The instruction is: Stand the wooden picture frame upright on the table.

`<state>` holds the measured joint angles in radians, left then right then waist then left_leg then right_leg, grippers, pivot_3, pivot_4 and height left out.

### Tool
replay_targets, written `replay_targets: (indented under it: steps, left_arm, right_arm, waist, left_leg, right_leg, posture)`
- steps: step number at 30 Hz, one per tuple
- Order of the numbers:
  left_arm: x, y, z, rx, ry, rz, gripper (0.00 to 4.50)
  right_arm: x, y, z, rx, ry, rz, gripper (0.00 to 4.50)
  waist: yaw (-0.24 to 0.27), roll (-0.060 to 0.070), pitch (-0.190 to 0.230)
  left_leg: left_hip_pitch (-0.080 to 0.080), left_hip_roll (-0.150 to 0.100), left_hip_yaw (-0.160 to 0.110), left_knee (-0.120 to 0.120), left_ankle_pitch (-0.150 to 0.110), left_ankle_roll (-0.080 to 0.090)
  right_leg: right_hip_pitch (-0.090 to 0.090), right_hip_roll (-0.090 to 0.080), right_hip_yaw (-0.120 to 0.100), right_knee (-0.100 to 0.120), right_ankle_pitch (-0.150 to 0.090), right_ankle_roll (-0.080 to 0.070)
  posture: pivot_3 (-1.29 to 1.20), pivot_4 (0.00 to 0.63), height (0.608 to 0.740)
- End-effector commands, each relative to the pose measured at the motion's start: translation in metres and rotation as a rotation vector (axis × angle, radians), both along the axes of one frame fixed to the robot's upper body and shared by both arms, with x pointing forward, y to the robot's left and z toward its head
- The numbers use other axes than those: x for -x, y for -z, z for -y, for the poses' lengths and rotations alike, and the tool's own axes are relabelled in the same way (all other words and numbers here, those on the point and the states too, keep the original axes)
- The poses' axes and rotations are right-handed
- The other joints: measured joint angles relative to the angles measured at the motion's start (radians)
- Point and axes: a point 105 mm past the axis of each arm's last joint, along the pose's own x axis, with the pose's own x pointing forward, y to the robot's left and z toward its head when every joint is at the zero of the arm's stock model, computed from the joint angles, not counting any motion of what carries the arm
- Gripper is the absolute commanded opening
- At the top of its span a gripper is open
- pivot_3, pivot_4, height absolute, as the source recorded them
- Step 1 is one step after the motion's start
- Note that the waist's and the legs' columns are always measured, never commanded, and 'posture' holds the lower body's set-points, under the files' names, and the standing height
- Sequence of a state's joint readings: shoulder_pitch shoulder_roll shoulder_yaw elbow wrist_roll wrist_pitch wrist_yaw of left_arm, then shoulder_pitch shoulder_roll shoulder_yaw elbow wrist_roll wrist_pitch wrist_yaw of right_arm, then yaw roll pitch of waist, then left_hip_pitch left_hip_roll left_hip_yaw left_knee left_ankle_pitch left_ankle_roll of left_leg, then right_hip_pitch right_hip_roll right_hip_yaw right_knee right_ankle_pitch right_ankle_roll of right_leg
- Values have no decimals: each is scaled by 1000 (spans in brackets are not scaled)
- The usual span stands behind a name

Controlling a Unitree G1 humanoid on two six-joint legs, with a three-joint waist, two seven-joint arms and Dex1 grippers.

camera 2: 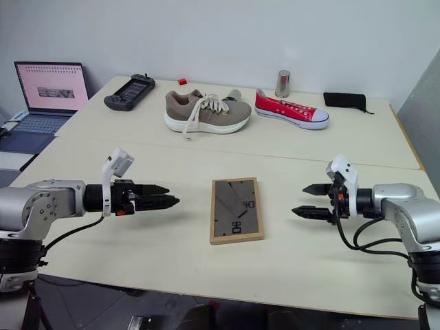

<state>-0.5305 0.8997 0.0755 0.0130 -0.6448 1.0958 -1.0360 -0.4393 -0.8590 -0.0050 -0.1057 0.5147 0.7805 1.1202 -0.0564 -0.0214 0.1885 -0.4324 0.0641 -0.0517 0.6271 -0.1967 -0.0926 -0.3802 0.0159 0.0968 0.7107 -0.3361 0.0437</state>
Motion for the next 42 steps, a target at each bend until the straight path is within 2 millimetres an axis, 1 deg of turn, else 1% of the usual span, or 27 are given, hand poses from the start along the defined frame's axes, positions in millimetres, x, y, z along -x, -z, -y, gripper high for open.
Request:
replay_targets:
  steps: [1,3,5,6,8,10,11,13,17,19,22,23,24,26,29,32,34,37,40,42]
  left_arm:
    - [3,-3,6,-12,41,31,4500]
    - [6,-1,7,-20,56,21,4500]
    - [5,-1,8,-7,57,20,4500]
    - [3,0,8,4,42,21,4321]
    - [0,3,9,-2,34,33,4024]
    - [0,7,12,-31,47,60,3520]
    - [-1,9,13,-39,47,72,3231]
    - [-6,12,16,-37,26,93,2823]
    - [-15,23,26,-84,26,145,1914]
    - [-18,30,31,-123,50,176,1541]
    - [-28,41,39,-155,44,215,879]
    - [-32,44,42,-155,35,228,613]
    - [-34,47,47,-147,41,235,318]
    - [-38,49,55,-127,44,252,37]
    - [-41,51,60,-120,59,260,37]
    - [-53,56,71,-138,62,268,37]
    - [-57,59,77,-158,78,274,37]
    - [-60,61,79,-174,96,280,37]
    - [-64,63,80,-178,92,283,37]
    - [-63,64,78,-187,94,281,37]
  right_arm:
    - [1,-7,-1,4,-7,28,4441]
    - [4,-5,-2,5,-15,10,4441]
    - [6,2,0,30,-21,-2,4075]
    - [5,6,0,48,-14,0,3926]
    - [3,12,-2,64,-7,4,3451]
    - [2,15,-6,65,-9,5,2969]
    - [1,17,-9,65,-11,6,2649]
    - [0,20,-15,66,-12,8,2185]
    - [1,27,-30,60,-26,9,1259]
    - [2,31,-37,67,-43,12,869]
    - [5,40,-47,88,-66,20,101]
    - [5,43,-50,94,-71,19,0]
    - [6,46,-53,99,-80,19,0]
    - [10,48,-59,95,-99,16,0]
    - [15,49,-66,80,-129,0,0]
    - [20,55,-75,80,-172,-9,0]
    - [23,53,-82,60,-189,-11,0]
    - [25,50,-90,16,-195,-29,0]
    - [21,53,-90,27,-173,-29,0]
    - [17,55,-84,49,-144,-23,0]
  waist:
    - [-1,0,0]
    - [-1,0,0]
    - [0,0,0]
    - [1,0,0]
    - [1,0,0]
    - [-1,0,0]
    - [-2,0,0]
    - [-1,0,0]
    - [1,0,0]
    - [1,0,0]
    - [1,0,0]
    - [1,0,0]
    - [2,0,0]
    - [2,0,0]
    - [2,0,0]
    - [3,0,0]
    - [6,0,0]
    - [4,0,0]
    - [5,0,-1]
    - [6,0,-1]
  left_leg:
    - [0,0,0,0,0,0]
    - [0,0,0,0,0,0]
    - [0,0,0,0,0,0]
    - [0,0,0,0,0,0]
    - [0,0,0,0,0,0]
    - [0,0,0,0,0,0]
    - [0,0,0,0,0,0]
    - [0,0,0,0,0,0]
    - [0,0,0,1,0,0]
    - [0,0,0,1,0,0]
    - [0,0,0,1,0,0]
    - [0,0,0,1,0,0]
    - [0,0,0,1,0,0]
    - [0,0,0,1,0,0]
    - [0,0,0,1,0,0]
    - [0,0,-1,1,0,0]
    - [0,-1,-1,2,0,0]
    - [0,-1,-1,2,0,0]
    - [0,-1,-2,2,0,0]
    - [0,-1,-1,2,0,0]
  right_leg:
    - [0,0,0,0,0,0]
    - [0,0,0,0,0,0]
    - [0,0,0,0,0,0]
    - [0,0,0,0,0,0]
    - [0,0,0,0,0,0]
    - [0,0,0,0,0,0]
    - [0,0,0,0,0,0]
    - [0,0,0,0,0,0]
    - [0,0,0,0,0,0]
    - [0,0,0,1,0,0]
    - [0,0,0,0,0,0]
    - [0,0,0,0,0,0]
    - [0,0,0,1,0,0]
    - [0,0,0,0,0,0]
    - [0,0,0,1,0,0]
    - [1,0,0,1,0,0]
    - [1,0,0,1,0,0]
    - [1,0,0,1,0,0]
    - [1,0,-1,1,0,0]
    - [1,0,0,1,0,0]
  posture:
    - [0,150,740]
    - [0,150,740]
    - [0,150,740]
    - [0,150,740]
    - [0,150,740]
    - [0,150,740]
    - [0,150,740]
    - [0,150,740]
    - [0,150,740]
    - [0,150,740]
    - [0,150,740]
    - [0,150,740]
    - [0,150,740]
    - [0,150,740]
    - [0,150,740]
    - [0,150,740]
    - [0,150,740]
    - [0,150,740]
    - [0,150,740]
    - [0,150,740]
